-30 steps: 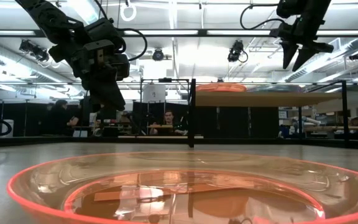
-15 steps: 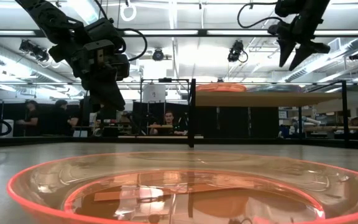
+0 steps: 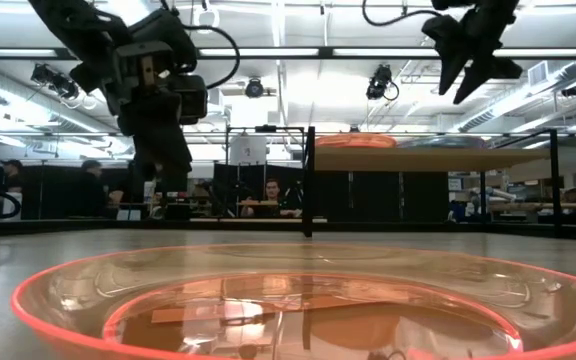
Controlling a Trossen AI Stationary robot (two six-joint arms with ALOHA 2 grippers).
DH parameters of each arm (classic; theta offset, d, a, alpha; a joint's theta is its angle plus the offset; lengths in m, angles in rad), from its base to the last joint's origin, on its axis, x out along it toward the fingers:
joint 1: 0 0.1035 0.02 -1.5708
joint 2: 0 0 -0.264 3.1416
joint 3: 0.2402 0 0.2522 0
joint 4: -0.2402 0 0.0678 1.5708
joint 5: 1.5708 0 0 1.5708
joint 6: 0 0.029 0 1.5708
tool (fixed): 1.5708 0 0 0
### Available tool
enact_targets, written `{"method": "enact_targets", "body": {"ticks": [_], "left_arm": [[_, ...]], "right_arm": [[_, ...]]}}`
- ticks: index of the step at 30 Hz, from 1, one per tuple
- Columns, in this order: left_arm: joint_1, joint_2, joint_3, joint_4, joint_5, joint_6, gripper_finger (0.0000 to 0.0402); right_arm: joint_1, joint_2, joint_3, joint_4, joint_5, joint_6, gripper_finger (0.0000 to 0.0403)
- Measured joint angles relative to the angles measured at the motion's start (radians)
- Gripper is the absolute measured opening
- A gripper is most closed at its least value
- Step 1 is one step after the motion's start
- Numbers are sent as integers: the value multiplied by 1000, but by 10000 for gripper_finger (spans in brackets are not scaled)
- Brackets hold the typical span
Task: Place and stack plates onto a shelf
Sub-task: Stack the orange plate on top of the orange plate on the shelf
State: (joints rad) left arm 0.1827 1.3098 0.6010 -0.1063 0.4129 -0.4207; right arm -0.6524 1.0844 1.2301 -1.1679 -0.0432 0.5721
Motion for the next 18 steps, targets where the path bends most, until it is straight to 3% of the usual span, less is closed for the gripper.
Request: {"method": "enact_targets", "body": {"ticks": [18], "left_arm": [[-308,0,0,113,-251,-327,75]], "right_arm": [[460,21,0,175,105,90,170]]}}
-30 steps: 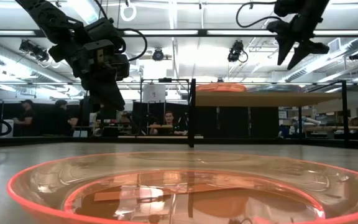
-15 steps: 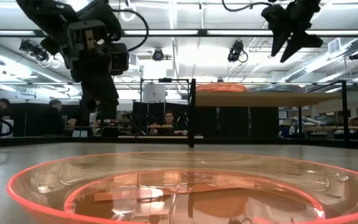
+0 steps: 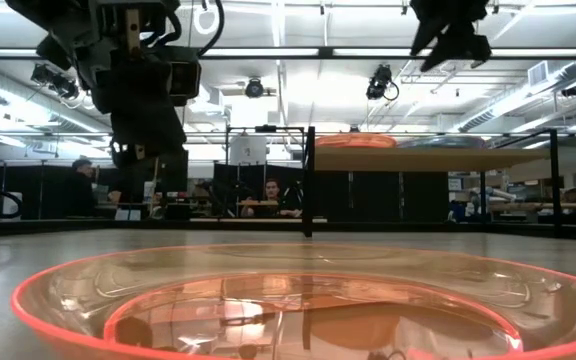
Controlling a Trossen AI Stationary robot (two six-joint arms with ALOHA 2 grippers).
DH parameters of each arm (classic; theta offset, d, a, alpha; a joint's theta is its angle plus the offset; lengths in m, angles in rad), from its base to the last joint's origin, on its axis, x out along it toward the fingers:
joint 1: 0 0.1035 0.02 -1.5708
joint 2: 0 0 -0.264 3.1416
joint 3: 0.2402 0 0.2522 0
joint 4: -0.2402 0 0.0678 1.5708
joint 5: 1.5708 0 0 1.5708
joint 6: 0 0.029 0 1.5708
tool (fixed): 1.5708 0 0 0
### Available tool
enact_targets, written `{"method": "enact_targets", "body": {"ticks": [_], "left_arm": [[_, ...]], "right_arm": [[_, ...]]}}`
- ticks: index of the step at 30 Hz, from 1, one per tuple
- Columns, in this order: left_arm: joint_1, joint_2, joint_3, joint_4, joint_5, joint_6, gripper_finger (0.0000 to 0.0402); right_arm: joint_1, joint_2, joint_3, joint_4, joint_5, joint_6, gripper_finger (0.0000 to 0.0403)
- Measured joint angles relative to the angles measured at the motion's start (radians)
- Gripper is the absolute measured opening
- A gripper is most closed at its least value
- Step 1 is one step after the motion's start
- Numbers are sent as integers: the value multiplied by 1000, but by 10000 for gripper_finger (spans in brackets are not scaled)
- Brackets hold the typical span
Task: Place and stack plates onto a shelf
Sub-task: Stack the orange plate on top of the orange plate on the shelf
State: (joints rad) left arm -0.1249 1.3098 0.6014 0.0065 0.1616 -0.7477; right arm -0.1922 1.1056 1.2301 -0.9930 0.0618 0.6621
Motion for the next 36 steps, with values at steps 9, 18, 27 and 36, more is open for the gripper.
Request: {"method": "enact_targets", "body": {"ticks": [9,18,27,36], "left_arm": [[-75,0,0,7,-38,-82,75],[-170,0,0,60,-169,-242,75],[-246,0,0,62,-240,-297,75],[-251,0,0,91,-240,-293,75]], "right_arm": [[120,51,0,177,0,-8,170],[212,172,0,246,-9,-10,170],[312,296,0,328,-59,1,170],[475,436,0,591,-194,1,170]]}}
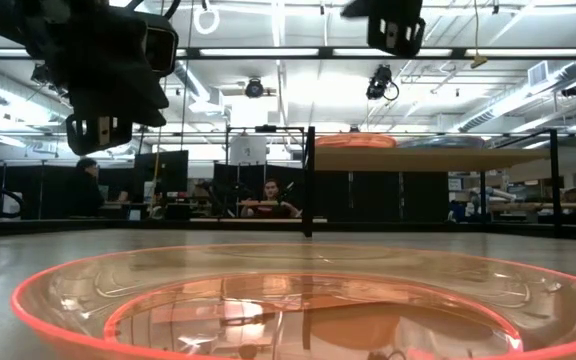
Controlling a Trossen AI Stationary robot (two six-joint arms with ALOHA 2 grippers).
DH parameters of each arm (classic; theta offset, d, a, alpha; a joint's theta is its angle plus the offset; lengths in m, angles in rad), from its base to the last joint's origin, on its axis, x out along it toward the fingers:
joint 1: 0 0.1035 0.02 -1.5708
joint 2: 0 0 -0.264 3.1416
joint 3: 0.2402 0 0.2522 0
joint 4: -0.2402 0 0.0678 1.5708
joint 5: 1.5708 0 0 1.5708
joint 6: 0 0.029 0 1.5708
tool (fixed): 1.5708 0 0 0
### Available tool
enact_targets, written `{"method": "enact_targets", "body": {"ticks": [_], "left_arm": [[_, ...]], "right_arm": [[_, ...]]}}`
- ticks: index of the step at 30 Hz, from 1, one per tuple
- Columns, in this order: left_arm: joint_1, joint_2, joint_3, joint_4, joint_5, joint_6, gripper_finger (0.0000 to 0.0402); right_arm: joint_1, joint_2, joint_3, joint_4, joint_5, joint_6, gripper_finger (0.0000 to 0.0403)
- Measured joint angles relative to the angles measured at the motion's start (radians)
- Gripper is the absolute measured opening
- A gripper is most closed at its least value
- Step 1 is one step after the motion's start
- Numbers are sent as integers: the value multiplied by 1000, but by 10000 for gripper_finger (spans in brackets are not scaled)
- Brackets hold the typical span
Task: Place and stack plates onto a shelf
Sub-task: Stack the orange plate on top of the orange plate on the shelf
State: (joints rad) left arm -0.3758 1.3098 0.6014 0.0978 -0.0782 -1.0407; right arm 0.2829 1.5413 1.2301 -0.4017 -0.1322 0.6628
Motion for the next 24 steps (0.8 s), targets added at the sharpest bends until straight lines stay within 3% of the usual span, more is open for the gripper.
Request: {"method": "enact_targets", "body": {"ticks": [4,10,24], "left_arm": [[0,0,0,1,3,10,75],[0,0,0,2,4,13,75],[0,0,0,2,4,16,75]], "right_arm": [[57,70,0,98,-12,0,170],[95,170,0,101,3,46,170],[68,372,0,100,-80,102,170]]}}
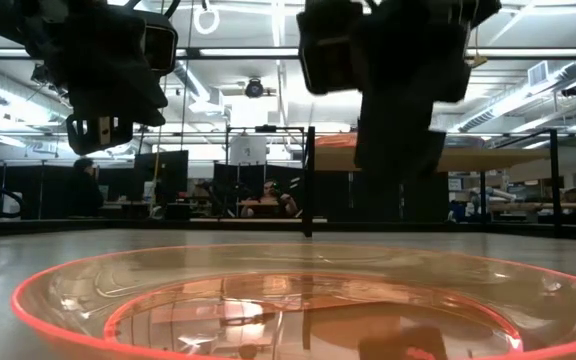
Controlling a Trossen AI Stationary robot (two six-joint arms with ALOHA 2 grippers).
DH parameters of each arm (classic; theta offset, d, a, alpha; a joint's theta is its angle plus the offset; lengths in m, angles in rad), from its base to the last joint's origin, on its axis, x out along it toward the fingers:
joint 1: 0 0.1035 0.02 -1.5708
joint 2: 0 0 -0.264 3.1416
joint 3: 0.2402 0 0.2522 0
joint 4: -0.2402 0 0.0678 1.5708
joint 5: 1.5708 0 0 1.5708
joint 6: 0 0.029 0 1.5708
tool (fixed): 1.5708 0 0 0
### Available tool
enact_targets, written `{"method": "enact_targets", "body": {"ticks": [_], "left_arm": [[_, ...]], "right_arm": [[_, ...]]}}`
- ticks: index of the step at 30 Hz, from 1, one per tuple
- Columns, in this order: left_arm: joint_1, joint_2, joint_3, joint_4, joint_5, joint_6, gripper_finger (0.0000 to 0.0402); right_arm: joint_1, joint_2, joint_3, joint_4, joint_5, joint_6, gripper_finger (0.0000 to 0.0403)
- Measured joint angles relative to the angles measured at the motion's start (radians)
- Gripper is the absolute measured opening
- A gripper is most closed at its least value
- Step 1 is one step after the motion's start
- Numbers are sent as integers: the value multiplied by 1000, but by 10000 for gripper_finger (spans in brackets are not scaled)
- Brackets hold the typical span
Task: Place and stack plates onto a shelf
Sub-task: Stack the orange plate on top of the orange plate on the shelf
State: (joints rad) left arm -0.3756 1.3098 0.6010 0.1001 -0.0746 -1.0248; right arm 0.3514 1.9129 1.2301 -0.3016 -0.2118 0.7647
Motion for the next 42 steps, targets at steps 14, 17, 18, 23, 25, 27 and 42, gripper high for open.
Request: {"method": "enact_targets", "body": {"ticks": [14,17,18,23,25,27,42], "left_arm": [[0,0,0,0,0,0,75],[0,0,0,0,0,0,75],[0,0,0,1,0,0,75],[0,0,0,1,0,0,75],[0,0,0,0,0,0,75],[0,0,0,0,0,0,75],[0,0,-1,7,0,-1,75]], "right_arm": [[-21,17,-6,-21,36,-8,170],[-21,17,-16,-14,37,0,170],[-19,17,-16,-12,37,1,170],[-4,17,-24,2,38,3,170],[1,17,-24,13,38,3,170],[4,28,-24,17,35,4,170],[31,109,-22,114,0,55,166]]}}
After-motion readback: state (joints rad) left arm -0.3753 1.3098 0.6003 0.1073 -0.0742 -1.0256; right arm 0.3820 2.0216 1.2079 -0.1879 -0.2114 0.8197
